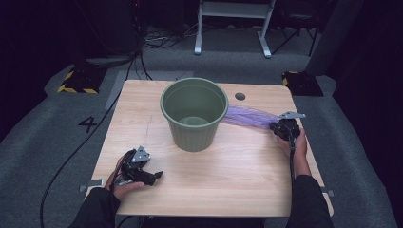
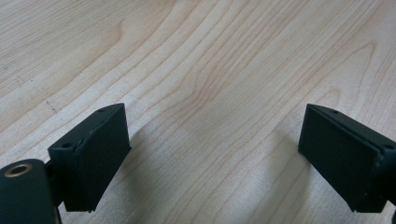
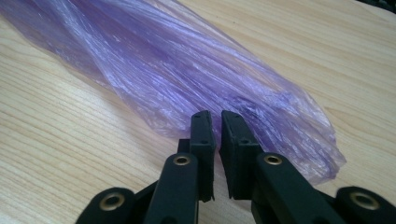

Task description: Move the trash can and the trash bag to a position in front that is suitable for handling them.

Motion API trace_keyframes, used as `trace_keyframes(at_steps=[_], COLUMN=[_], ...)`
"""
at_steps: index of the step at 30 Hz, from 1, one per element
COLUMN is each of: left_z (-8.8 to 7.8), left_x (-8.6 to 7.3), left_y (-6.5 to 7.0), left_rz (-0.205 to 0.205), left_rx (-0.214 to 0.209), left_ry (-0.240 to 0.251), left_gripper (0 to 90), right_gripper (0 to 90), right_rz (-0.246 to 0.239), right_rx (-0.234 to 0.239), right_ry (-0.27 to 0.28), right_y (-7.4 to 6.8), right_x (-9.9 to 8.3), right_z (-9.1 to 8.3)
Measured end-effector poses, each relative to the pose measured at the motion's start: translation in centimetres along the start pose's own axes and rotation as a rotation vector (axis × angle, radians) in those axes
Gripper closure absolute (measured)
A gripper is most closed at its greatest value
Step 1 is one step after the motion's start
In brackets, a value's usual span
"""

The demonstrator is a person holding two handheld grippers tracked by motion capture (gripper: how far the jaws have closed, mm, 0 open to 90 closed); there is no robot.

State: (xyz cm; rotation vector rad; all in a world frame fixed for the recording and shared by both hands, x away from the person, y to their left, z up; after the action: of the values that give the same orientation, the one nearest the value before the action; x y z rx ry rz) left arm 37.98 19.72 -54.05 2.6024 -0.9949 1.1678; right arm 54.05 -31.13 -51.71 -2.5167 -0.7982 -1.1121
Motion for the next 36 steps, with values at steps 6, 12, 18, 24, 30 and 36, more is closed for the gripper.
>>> trace_keyframes(at_steps=[6, 12, 18, 24, 30, 36], left_z=[0.0, 0.0, 0.1, 0.1, 0.1, 0.1], left_x=[0.0, 0.0, 0.1, 0.1, 0.1, 0.1], left_y=[0.0, 0.0, 0.0, 0.0, 0.0, 0.0], left_rz=[0.002, 0.0, 0.0, 0.005, 0.005, 0.003], left_rx=[0.0, 0.003, 0.001, 0.001, 0.002, -0.005], left_ry=[0.0, -0.001, 0.0, -0.001, -0.001, -0.001], left_gripper=[8.1, 8.1, 8.1, 7.8, 7.8, 7.7], right_gripper=[89.9, 64.5, 34.4, 32.9, 65.9, 86.0], right_rz=[0.025, -0.002, 0.037, 0.053, 0.061, 0.079], right_rx=[0.026, 0.017, 0.0, -0.032, -0.019, 0.036], right_ry=[0.01, 0.061, 0.102, 0.098, -0.002, -0.012], right_y=[-0.1, -0.1, 0.6, 0.8, 0.3, -0.3], right_x=[-0.8, -0.3, 0.8, 1.3, 0.9, 0.2], right_z=[-0.2, -1.3, -1.3, -0.3, 1.7, 1.8])
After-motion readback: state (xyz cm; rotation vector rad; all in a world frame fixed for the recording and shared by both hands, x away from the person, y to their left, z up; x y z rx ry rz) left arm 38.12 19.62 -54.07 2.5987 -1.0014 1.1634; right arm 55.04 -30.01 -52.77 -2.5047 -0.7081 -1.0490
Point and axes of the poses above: each handheld gripper's, and its own axes: z roughly forward along the jaws, x roughly out of its top, y roughly to its right, the point moved 5 cm from there along z, roughly forward along the jaws, and after that the axes turned 13 degrees about x, right-handed, at the moved point
